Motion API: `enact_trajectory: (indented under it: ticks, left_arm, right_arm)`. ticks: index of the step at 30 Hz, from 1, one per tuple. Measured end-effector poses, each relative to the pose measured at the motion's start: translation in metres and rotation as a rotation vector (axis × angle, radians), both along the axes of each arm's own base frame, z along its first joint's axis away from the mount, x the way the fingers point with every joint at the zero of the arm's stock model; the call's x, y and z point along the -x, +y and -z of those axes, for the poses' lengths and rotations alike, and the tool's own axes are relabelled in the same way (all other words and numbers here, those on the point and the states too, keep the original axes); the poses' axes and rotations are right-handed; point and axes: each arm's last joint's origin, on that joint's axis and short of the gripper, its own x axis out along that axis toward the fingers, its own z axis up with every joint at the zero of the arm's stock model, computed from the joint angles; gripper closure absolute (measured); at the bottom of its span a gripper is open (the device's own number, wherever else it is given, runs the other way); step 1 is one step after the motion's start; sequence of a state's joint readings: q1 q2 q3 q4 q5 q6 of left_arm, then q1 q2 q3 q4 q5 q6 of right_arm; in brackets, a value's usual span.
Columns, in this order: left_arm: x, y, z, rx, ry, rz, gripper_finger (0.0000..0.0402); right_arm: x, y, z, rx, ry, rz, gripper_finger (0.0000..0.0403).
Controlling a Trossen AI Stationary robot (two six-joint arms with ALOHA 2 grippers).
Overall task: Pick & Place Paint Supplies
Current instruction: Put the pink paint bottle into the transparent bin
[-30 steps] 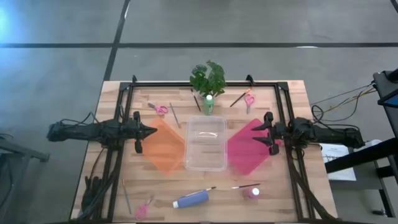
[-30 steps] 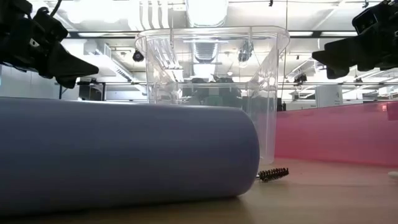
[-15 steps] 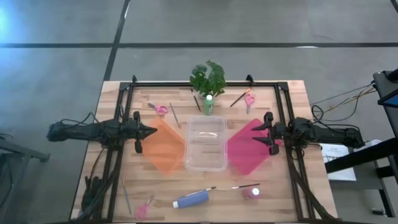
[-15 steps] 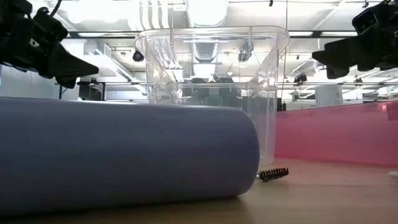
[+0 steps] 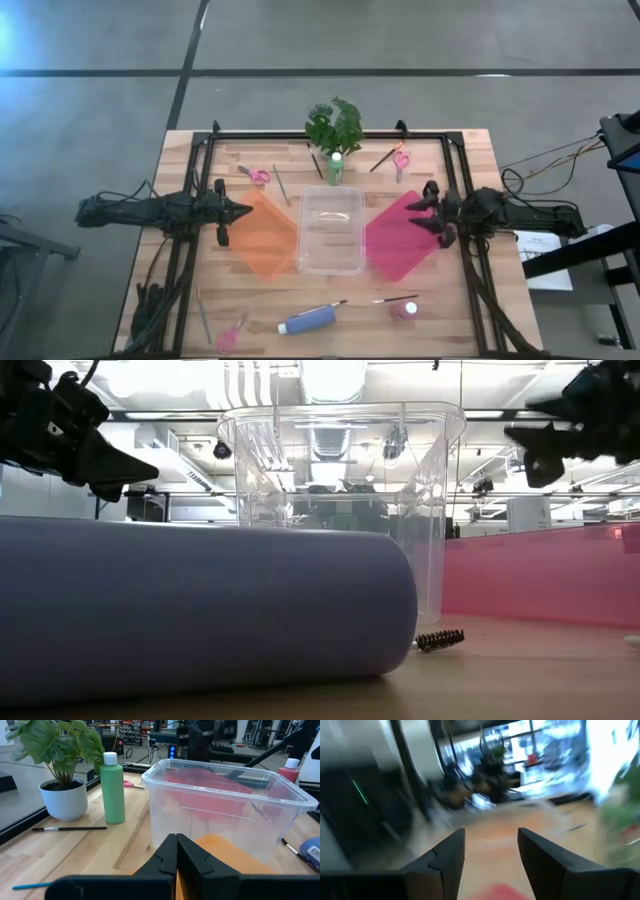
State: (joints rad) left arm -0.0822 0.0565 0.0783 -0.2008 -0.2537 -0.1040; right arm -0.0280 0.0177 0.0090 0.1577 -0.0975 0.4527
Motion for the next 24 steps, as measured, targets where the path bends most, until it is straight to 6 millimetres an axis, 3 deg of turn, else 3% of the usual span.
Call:
enact_trajectory:
  ticks: [6,10,15,17,20,24]
  left_arm:
    - [0.000,0.000,0.000,0.000,0.000,0.000,0.0392]
    - [0.000,0.000,0.000,0.000,0.000,0.000,0.0392]
    - [0.000,0.000,0.000,0.000,0.000,0.000,0.0392]
    - [0.000,0.000,0.000,0.000,0.000,0.000,0.0392]
    - [0.000,0.000,0.000,0.000,0.000,0.000,0.0392]
    - [0.000,0.000,0.000,0.000,0.000,0.000,0.0392]
  right_arm:
    - [-0.002,0.000,-0.004,-0.863,0.024,-0.140,0.0225]
    - [-0.005,0.000,-0.002,-1.080,0.069,-0.155,0.0225]
    - [-0.008,0.000,0.000,-1.187,0.096,-0.152,0.0225]
    - [-0.008,-0.001,-0.006,-1.157,0.020,-0.170,0.0225]
    - [-0.002,-0.004,-0.028,-1.018,-0.279,-0.136,0.0225]
    - [0.023,-0.007,-0.066,-0.692,-0.754,0.019,0.0225]
